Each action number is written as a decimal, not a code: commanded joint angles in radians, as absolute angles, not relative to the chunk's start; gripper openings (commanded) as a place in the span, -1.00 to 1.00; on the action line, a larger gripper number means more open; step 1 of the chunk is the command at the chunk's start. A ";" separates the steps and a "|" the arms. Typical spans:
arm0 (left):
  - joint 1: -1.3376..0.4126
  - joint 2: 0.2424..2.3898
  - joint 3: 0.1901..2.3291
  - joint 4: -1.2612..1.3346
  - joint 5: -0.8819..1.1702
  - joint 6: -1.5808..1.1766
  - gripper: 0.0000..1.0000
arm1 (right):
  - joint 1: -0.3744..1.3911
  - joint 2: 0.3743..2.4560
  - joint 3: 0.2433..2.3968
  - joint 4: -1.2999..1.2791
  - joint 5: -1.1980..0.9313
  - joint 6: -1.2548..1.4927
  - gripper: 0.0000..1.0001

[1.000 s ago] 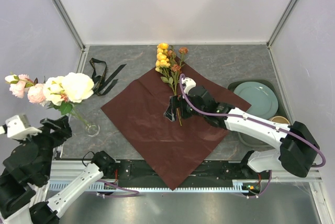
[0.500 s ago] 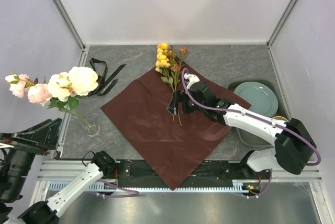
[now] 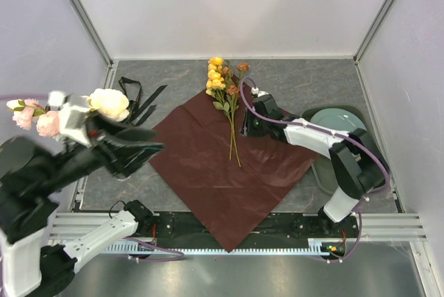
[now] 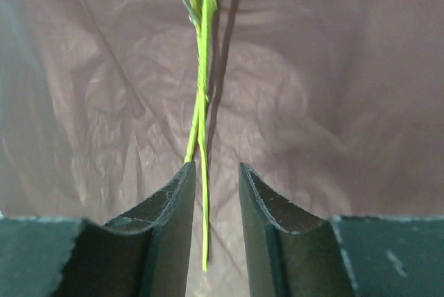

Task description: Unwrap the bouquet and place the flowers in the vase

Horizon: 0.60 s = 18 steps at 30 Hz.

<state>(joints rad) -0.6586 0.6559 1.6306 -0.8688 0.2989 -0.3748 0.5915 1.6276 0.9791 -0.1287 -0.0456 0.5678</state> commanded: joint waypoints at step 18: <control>-0.661 0.969 1.494 -0.512 0.578 -0.532 -0.04 | 0.586 1.970 1.236 0.101 -0.015 0.489 -0.24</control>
<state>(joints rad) -0.6586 0.9485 1.5463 -0.5514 0.6186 -0.4671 0.5911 1.9816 1.2057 0.0593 -0.0467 0.5240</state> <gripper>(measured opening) 0.482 0.349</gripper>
